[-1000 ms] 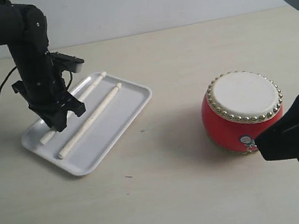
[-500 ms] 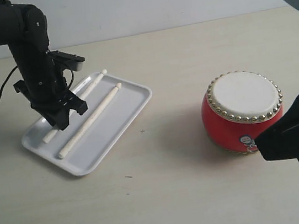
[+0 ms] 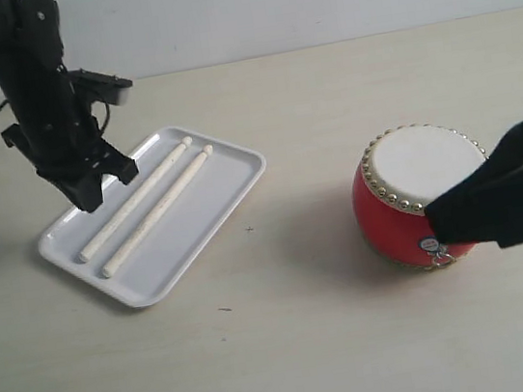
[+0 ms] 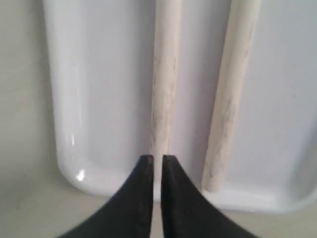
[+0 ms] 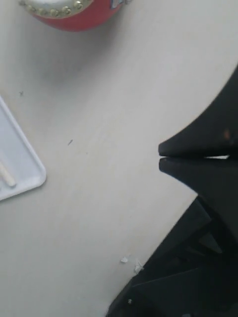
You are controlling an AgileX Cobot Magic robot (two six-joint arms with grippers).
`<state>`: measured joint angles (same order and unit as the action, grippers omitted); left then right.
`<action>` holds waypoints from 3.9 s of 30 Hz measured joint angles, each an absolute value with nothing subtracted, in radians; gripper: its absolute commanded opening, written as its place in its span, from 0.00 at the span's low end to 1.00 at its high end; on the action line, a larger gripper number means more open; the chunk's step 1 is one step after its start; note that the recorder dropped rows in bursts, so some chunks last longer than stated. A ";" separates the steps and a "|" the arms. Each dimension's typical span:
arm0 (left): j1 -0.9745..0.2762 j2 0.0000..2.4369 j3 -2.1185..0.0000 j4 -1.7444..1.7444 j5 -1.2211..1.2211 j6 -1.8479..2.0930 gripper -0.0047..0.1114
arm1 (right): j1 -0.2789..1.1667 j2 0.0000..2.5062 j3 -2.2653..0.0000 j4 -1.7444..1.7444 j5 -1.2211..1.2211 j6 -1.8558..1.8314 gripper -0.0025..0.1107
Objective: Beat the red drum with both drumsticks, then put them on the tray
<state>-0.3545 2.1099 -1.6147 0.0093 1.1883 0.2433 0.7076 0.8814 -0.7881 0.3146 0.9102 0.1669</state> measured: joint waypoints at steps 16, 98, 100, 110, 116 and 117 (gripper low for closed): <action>-0.261 0.878 -0.687 -0.478 0.612 0.509 0.04 | 0.708 0.625 -0.680 -0.031 0.651 0.175 0.02; 0.077 0.004 -0.003 0.016 0.142 -0.040 0.04 | 0.708 0.567 -0.599 -0.007 0.666 0.187 0.02; 0.077 0.004 -0.003 0.016 0.142 -0.040 0.04 | 0.708 0.567 -0.599 -0.007 0.666 0.187 0.02; 0.077 0.004 -0.003 0.018 0.142 -0.042 0.04 | 0.708 0.567 -0.599 -0.007 0.666 0.187 0.02; 0.077 0.004 -0.003 0.018 0.149 -0.042 0.04 | 0.708 0.557 -0.599 -0.007 0.662 0.187 0.02; 0.077 0.004 -0.003 0.018 0.149 -0.042 0.04 | 0.708 0.549 -0.599 -0.007 0.662 0.187 0.02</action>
<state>0.0766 0.0043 -0.0031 0.0177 0.1485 -0.0418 0.7076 0.5488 -0.5987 -0.0066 0.6623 0.1866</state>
